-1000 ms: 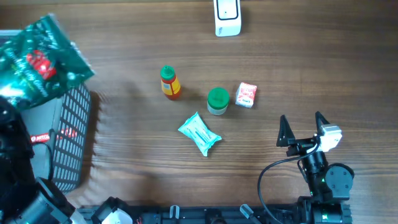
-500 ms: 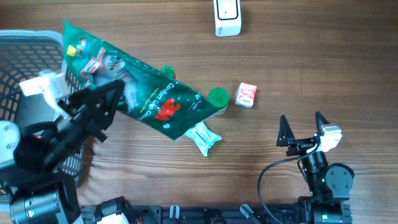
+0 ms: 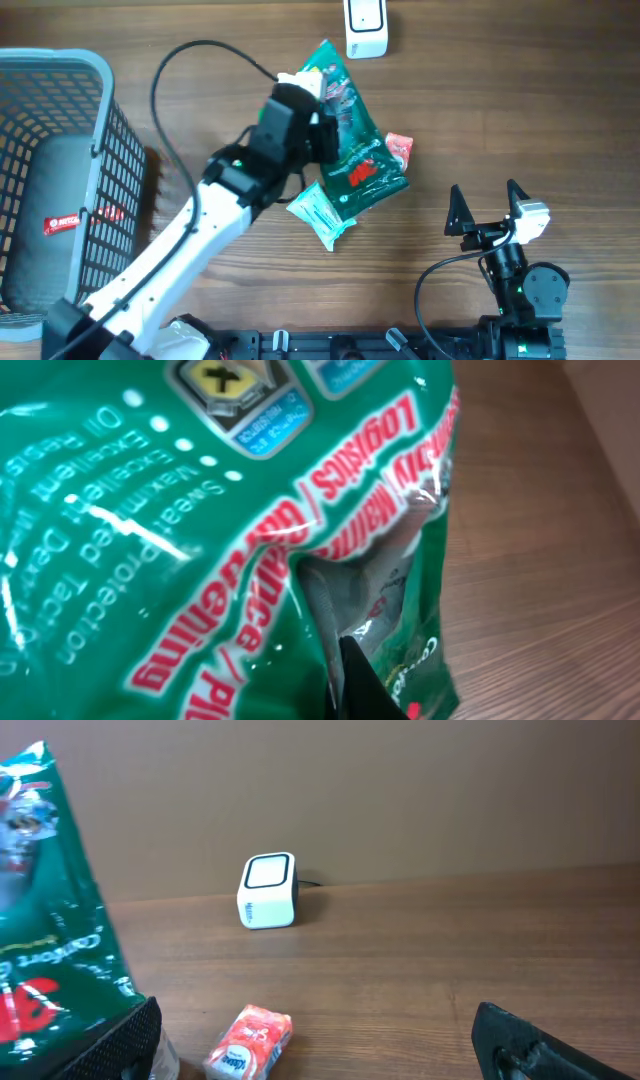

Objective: Scan the item barcode
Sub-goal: 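Lift the green glove bag out and drop it right of the jar, then reach into the basket and grasp the red Nestle stick with left gripper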

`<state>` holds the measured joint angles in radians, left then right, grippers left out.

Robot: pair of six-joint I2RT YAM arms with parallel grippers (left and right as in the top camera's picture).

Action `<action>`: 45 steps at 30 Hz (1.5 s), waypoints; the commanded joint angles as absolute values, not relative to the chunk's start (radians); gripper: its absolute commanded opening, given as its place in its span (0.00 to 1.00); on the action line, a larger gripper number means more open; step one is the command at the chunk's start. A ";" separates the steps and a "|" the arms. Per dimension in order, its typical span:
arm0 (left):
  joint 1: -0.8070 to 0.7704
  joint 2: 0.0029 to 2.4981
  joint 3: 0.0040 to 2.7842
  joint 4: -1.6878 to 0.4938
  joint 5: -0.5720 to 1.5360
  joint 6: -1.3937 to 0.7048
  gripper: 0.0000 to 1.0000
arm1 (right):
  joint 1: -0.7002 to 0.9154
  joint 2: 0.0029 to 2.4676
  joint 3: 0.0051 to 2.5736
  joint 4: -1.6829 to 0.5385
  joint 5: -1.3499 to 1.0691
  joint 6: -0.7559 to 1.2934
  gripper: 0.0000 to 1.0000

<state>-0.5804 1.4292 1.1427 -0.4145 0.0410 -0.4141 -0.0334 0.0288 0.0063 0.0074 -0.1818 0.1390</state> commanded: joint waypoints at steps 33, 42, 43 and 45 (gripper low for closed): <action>-0.789 1.535 1.375 -0.567 -0.612 -0.400 0.49 | -0.030 0.023 0.006 0.012 -0.176 0.158 1.00; -0.402 1.182 1.375 -0.790 -0.611 -0.533 0.44 | -0.030 0.023 0.006 0.012 -0.176 0.158 1.00; -0.314 1.153 1.375 -0.823 -0.611 -0.586 0.44 | -0.030 0.023 0.006 0.012 -0.176 0.158 1.00; -0.134 1.119 1.375 -0.851 -0.576 -0.634 0.44 | -0.030 0.023 0.006 0.012 -0.176 0.158 1.00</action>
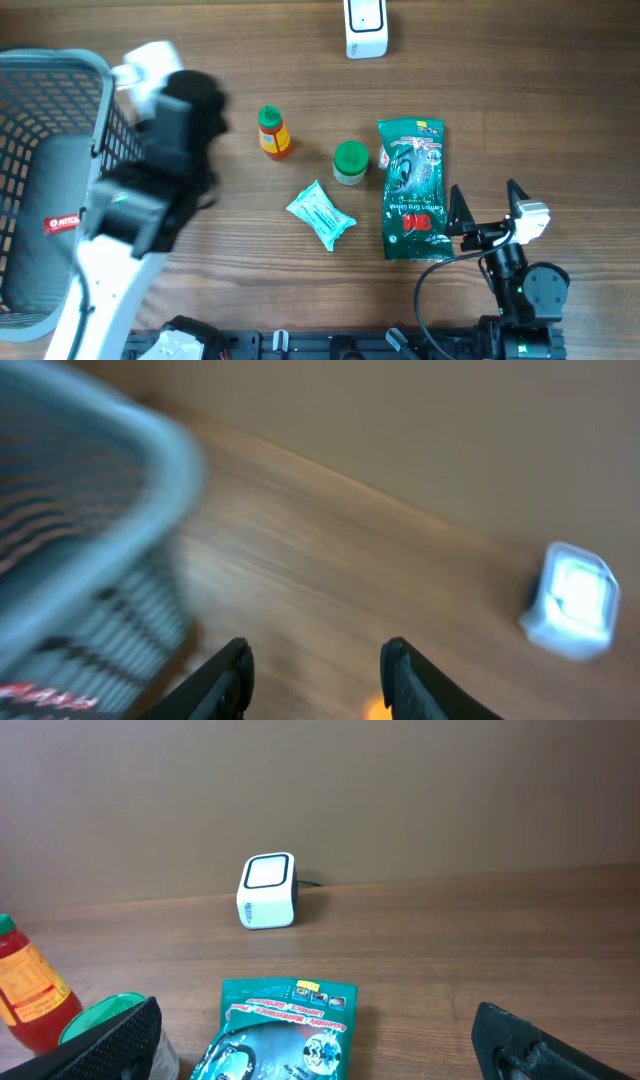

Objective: Scan the item barcode
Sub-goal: 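Reach into the basket and grasp the red Nestle stick with left gripper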

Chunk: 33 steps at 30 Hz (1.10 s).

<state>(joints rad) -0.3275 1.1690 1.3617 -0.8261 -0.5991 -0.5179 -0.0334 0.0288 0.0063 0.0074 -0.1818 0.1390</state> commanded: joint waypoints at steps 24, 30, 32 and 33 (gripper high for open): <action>0.707 1.961 1.373 -1.049 -0.200 -0.959 0.46 | -0.030 0.023 0.006 0.012 -0.176 0.158 1.00; 0.707 2.026 1.317 -1.010 -0.218 -0.989 0.07 | -0.030 0.023 0.006 0.012 -0.176 0.158 1.00; 0.707 2.026 1.309 -1.011 -0.242 -0.988 0.04 | -0.030 0.023 0.006 0.012 -0.176 0.158 1.00; 0.707 2.022 1.309 -1.014 -0.253 -0.988 0.04 | -0.030 0.023 0.006 0.012 -0.176 0.158 1.00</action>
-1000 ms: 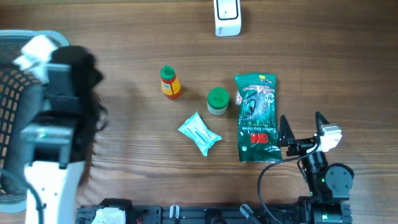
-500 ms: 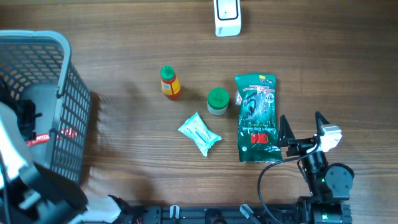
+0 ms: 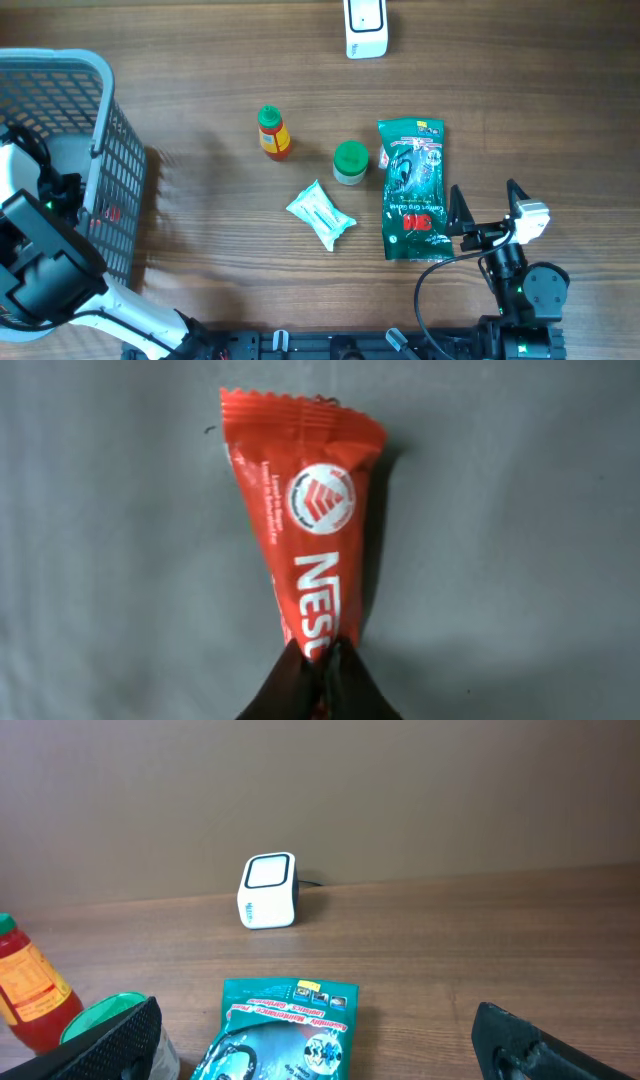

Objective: Scan the item barcode
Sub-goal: 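Reach into the basket and grasp the red Nestle stick with left gripper, then carry the red stick out and drop it beside the wet-wipe pack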

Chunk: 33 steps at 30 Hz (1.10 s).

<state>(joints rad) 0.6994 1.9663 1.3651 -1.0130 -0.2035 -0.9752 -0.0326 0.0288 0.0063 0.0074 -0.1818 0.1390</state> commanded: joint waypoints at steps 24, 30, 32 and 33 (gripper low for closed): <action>0.139 1.114 1.454 -0.854 0.018 -0.760 0.04 | -0.030 0.023 0.006 0.012 -0.176 0.158 1.00; -0.278 1.247 1.342 -0.891 0.003 -0.741 0.04 | -0.030 0.023 0.006 0.012 -0.176 0.158 1.00; -0.432 1.315 1.279 -0.890 -0.069 -0.787 0.04 | -0.030 0.023 0.006 0.012 -0.176 0.158 1.00; -0.498 1.350 1.251 -0.889 -0.116 -0.850 0.04 | -0.030 0.023 0.006 0.012 -0.176 0.158 1.00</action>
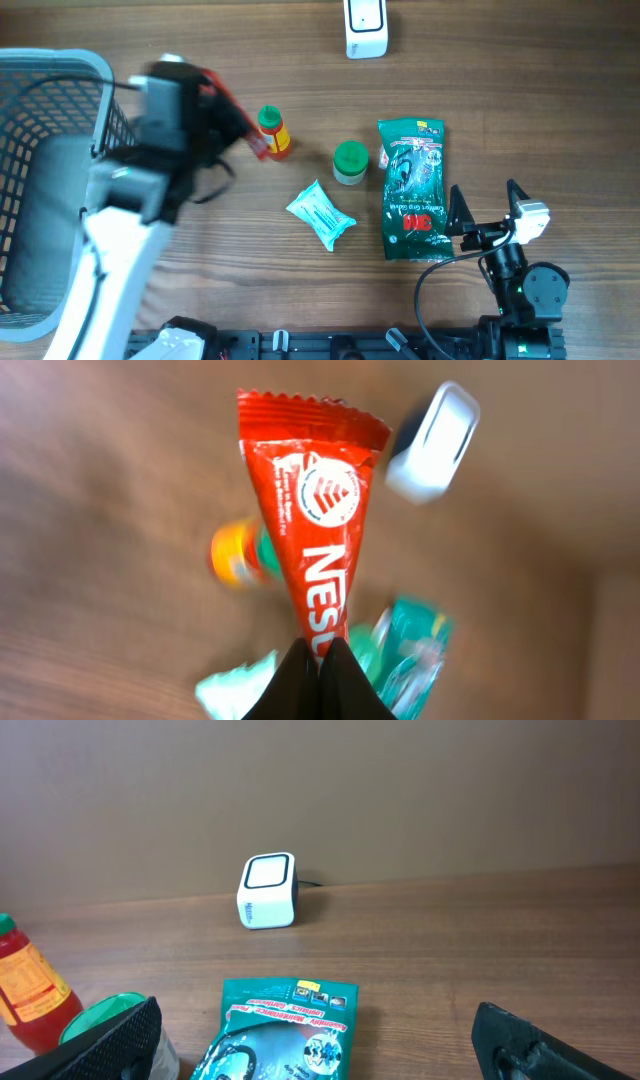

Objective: Scan the item barcode
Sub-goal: 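Carry the red stick out and drop it beside the wet-wipe pack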

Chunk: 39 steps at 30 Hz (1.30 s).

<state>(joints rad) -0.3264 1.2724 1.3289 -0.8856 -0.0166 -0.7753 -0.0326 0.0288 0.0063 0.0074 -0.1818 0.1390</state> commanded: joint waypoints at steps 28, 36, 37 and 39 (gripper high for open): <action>-0.880 1.833 1.170 -0.544 -0.169 -0.929 0.81 | -0.030 0.023 0.006 0.012 -0.176 0.158 1.00; -0.861 1.814 1.171 -0.567 -0.169 -0.897 1.00 | -0.030 0.023 0.006 0.012 -0.176 0.158 1.00; -0.847 1.799 1.171 -0.569 -0.170 -0.860 1.00 | -0.030 0.023 0.006 0.012 -0.176 0.158 1.00; -0.799 1.744 1.171 -0.590 -0.171 -0.761 1.00 | -0.030 0.023 0.006 0.012 -0.176 0.158 0.99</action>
<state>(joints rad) -0.8555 1.8194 1.1801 -0.5732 -0.1661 -0.8875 -0.0326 0.0288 0.0059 0.0074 -0.1818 0.1390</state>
